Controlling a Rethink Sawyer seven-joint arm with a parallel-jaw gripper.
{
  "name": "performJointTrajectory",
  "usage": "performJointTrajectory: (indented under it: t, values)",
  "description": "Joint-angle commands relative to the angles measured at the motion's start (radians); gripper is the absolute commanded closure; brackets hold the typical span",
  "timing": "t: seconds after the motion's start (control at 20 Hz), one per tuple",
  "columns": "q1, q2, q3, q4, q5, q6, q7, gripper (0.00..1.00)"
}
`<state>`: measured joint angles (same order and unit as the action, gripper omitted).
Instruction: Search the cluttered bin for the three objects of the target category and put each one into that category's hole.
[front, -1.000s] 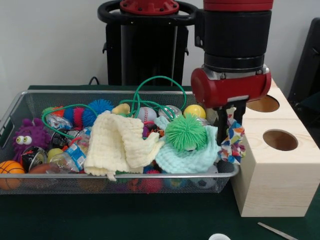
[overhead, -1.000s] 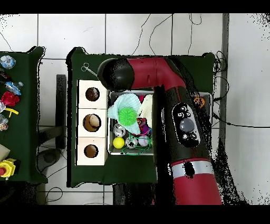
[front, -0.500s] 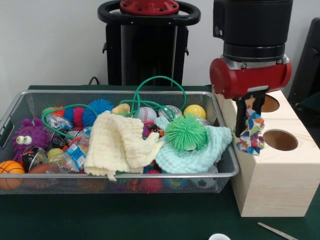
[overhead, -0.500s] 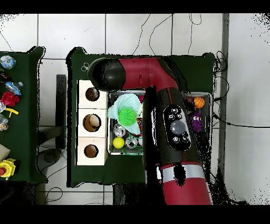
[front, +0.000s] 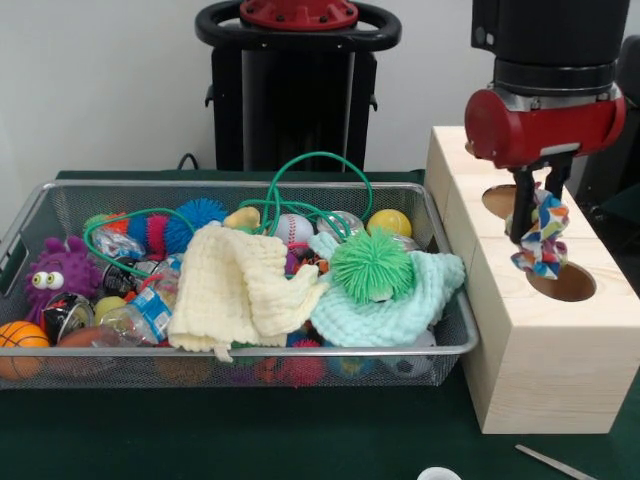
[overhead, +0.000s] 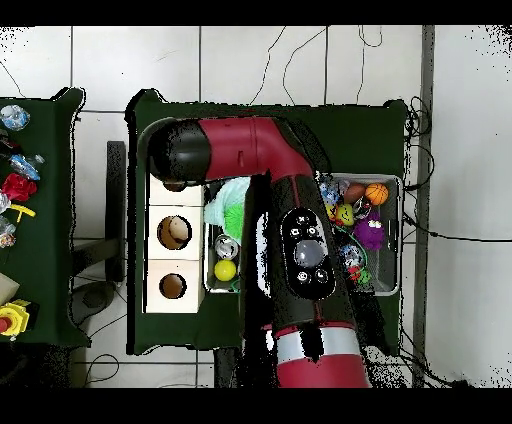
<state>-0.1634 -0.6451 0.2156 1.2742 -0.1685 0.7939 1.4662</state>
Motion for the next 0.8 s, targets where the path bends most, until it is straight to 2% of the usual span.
performJointTrajectory:
  t: [0.05, 0.4, 0.6, 0.8]
  values:
    - [0.043, 0.011, -0.084, 0.202, 0.039, 0.033, 0.302, 1.0]
    - [0.055, 0.027, -0.109, 0.221, 0.032, -0.028, 0.267, 1.0]
    - [0.067, 0.046, -0.124, 0.205, 0.015, -0.087, 0.269, 1.0]
    - [0.073, 0.067, -0.127, 0.191, 0.028, -0.133, 0.279, 1.0]
